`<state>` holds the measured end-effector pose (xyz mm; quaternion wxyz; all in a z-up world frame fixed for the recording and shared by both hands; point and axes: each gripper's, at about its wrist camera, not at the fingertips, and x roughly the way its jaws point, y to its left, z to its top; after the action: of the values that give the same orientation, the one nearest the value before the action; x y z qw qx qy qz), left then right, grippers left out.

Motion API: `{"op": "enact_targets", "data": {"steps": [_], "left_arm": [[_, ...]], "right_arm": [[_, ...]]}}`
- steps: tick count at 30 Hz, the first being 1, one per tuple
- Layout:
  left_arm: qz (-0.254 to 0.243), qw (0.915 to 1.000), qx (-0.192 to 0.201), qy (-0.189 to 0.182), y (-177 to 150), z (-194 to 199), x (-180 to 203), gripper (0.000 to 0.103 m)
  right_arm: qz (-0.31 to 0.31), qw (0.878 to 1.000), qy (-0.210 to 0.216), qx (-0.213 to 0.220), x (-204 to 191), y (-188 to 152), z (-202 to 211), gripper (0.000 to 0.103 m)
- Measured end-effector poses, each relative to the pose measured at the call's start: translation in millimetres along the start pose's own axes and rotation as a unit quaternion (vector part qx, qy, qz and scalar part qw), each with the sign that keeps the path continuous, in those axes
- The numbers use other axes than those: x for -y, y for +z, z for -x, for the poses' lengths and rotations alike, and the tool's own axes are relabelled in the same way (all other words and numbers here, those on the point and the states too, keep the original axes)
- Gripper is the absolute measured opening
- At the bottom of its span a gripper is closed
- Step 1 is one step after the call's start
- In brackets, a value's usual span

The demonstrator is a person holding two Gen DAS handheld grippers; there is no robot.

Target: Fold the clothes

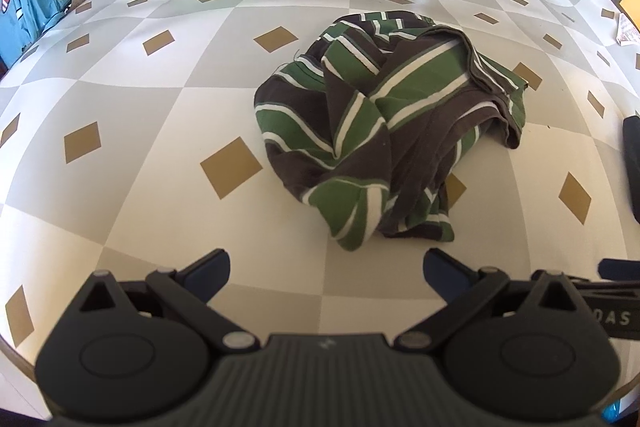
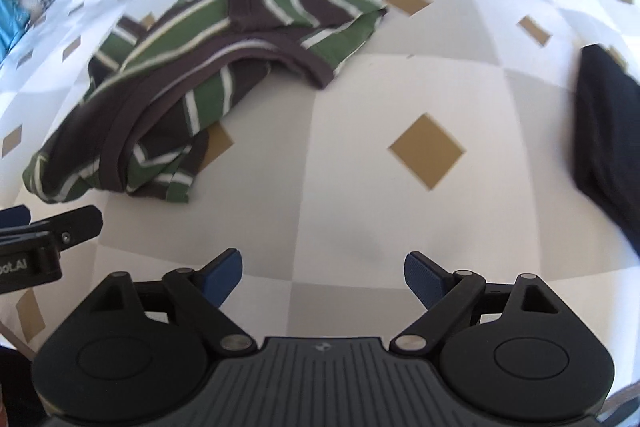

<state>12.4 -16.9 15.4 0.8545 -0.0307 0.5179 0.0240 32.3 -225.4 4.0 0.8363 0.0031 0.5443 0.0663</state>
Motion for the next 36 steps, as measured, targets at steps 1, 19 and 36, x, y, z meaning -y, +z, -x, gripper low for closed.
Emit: {"op": "enact_targets", "data": {"steps": [1, 19, 36], "left_arm": [[0.002, 1.0, -0.001, -0.001, 0.3, 0.3, 0.2, 0.103], [-0.01, 0.9999, -0.011, 0.008, 0.9, -3.6, 18.2, 0.103], [-0.035, 0.9983, -0.042, 0.02, -6.1, -16.4, 28.7, 0.103]], "right_arm": [[0.008, 1.0, -0.014, 0.011, -2.3, -2.4, 6.1, 0.089], [-0.004, 0.995, -0.01, 0.102, 9.2, 15.6, 30.0, 0.089], [0.006, 0.996, 0.006, 0.084, -1.2, 20.6, 22.1, 0.088]]}}
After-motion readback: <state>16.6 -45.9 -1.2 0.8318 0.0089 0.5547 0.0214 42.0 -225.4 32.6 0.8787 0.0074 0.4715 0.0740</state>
